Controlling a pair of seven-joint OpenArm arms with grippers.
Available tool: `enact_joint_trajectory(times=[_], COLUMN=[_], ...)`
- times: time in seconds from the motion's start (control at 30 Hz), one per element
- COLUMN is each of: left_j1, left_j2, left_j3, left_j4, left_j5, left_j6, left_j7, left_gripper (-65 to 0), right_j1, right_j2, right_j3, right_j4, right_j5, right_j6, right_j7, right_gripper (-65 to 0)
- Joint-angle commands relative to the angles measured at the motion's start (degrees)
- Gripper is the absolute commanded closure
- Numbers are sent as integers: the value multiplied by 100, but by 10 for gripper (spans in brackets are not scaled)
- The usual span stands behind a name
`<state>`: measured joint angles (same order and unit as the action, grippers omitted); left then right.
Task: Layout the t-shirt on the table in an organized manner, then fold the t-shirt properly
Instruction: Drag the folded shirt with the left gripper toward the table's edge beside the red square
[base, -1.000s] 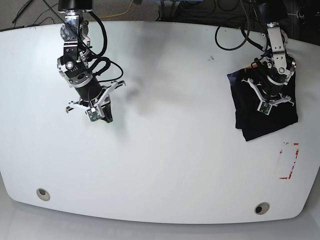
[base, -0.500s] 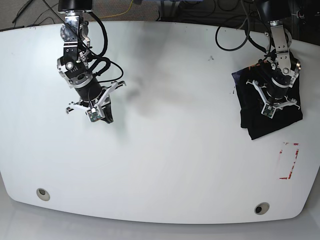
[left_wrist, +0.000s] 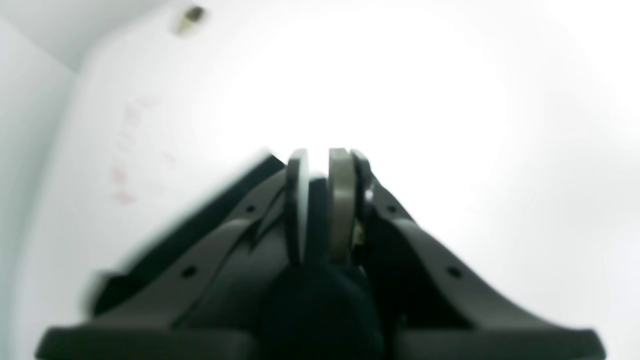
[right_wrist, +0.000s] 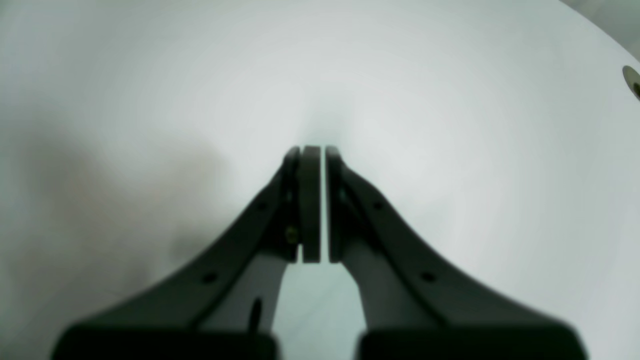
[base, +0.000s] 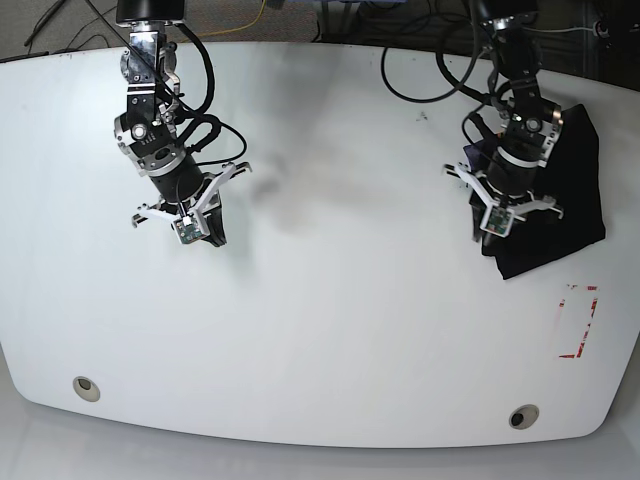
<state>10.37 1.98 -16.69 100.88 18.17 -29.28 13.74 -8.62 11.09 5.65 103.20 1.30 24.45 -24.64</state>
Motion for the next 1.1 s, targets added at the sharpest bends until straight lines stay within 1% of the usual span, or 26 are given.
enact_joint_trajectory(times=[0.0, 0.07, 0.17, 0.4, 0.67, 0.83, 1.07], left_j1=[154, 277, 435, 682, 989, 1095, 1095], left_j2=[79, 114, 264, 519, 492, 492, 484], left_j3=[284, 451, 680, 715, 689, 442, -173], left_j4=[105, 105, 88, 79, 70, 35, 26], left_j5=[-64, -64, -72, -46, -46, -46, -46], left_j6=[-4, -4, 13, 31, 40, 40, 13], left_j7=[-121, -121, -121, -121, -121, -121, -121], left_gripper=[-61, -61, -61, -61, -61, -61, -61], right_j1=[84, 84, 84, 84, 67, 49, 31], right_j2=[38, 38, 29, 29, 29, 29, 29], right_j3=[20, 20, 20, 20, 20, 20, 20], right_j4=[111, 111, 111, 102, 102, 102, 111], right_j5=[50, 50, 59, 59, 59, 59, 59], right_j6=[-23, -23, -23, -23, -23, -14, -14], right_j7=[122, 122, 122, 122, 122, 122, 122], right_gripper=[-19, -19, -19, -19, -19, -19, -19])
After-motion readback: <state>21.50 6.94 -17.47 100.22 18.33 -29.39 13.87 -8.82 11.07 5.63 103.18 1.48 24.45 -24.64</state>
